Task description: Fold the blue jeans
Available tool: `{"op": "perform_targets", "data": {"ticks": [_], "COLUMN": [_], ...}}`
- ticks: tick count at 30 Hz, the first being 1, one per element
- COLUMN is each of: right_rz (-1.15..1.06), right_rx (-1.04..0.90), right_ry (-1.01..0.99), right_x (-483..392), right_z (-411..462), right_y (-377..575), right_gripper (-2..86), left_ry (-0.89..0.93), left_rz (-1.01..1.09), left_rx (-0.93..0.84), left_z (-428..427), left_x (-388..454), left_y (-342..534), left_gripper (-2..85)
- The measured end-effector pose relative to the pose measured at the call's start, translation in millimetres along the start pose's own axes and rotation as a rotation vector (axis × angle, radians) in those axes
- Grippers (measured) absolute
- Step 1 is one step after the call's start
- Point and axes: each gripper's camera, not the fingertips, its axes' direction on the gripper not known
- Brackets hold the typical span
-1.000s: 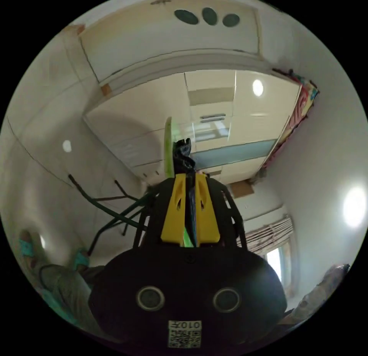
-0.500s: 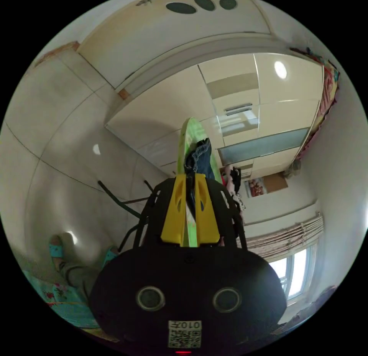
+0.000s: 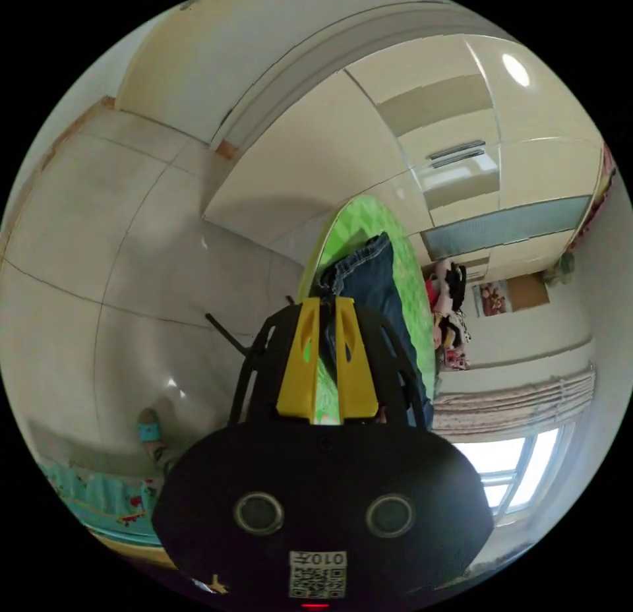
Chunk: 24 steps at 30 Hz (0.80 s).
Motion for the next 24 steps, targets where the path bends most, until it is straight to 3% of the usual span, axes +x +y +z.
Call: {"op": "perform_targets", "data": {"ticks": [5,10,15,19,24], "right_rz": [-0.012,0.056,0.321,0.541,0.652], "right_rx": [0.100,0.451,0.740,0.702,0.668], "right_ry": [-0.067,-0.069,-0.029,-0.142,-0.334], "right_x": [35.6,96.4,170.3,246.4,318.4], "right_z": [-62.4,-182.0,-260.4,-273.3,-260.3], "right_y": [33.4,117.7,196.1,230.0,259.3], "right_gripper": [3.2,4.4,7.2,9.7,12.7], "left_ry": [0.389,0.316,0.247,0.367,0.454], "left_rz": [-0.008,-0.088,0.210,0.403,0.540], "left_rx": [-0.010,0.110,0.017,-0.179,-0.429], "left_z": [-33.6,-86.1,-75.1,-5.4,89.6], "left_x": [-41.6,-76.5,21.9,131.5,239.4], "left_y": [24.6,84.9,129.3,163.0,212.1], "left_gripper": [1.0,0.0,-0.1,-0.1,-0.1]}}
